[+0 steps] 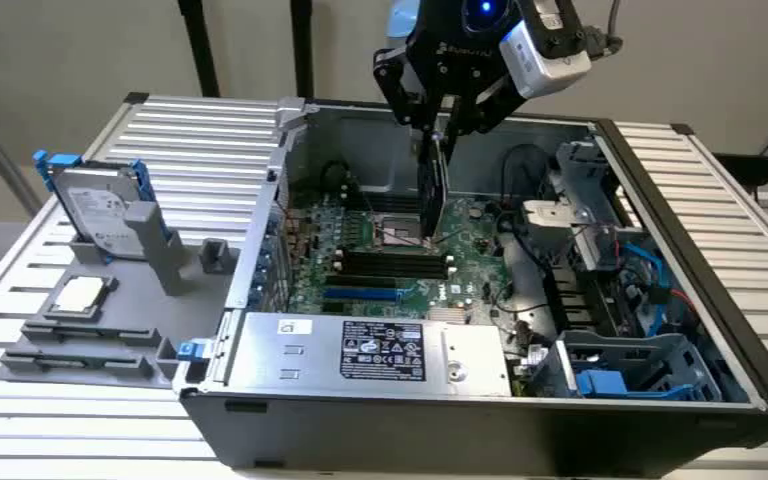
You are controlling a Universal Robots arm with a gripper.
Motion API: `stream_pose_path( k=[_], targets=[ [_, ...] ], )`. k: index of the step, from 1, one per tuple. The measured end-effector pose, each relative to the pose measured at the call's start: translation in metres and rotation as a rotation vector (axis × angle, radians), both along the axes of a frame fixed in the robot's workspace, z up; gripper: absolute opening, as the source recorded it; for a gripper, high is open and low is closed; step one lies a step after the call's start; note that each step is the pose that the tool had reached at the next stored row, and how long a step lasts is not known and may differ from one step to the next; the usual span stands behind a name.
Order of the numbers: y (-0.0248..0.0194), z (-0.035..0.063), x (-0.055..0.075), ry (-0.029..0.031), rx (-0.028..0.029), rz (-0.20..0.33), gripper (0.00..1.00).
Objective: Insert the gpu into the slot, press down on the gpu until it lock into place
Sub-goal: 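Insert the gpu into the slot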
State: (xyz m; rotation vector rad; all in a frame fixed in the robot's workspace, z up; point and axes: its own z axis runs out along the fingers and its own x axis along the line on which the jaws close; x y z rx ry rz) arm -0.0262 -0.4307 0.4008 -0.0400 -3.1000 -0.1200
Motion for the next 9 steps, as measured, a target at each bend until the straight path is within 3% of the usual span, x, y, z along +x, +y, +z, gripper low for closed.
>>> stream_pose_path(
  k=[9],
  targets=[
    [0.0,0.0,0.0,0.0,0.0,0.0,0.26]
  ],
)
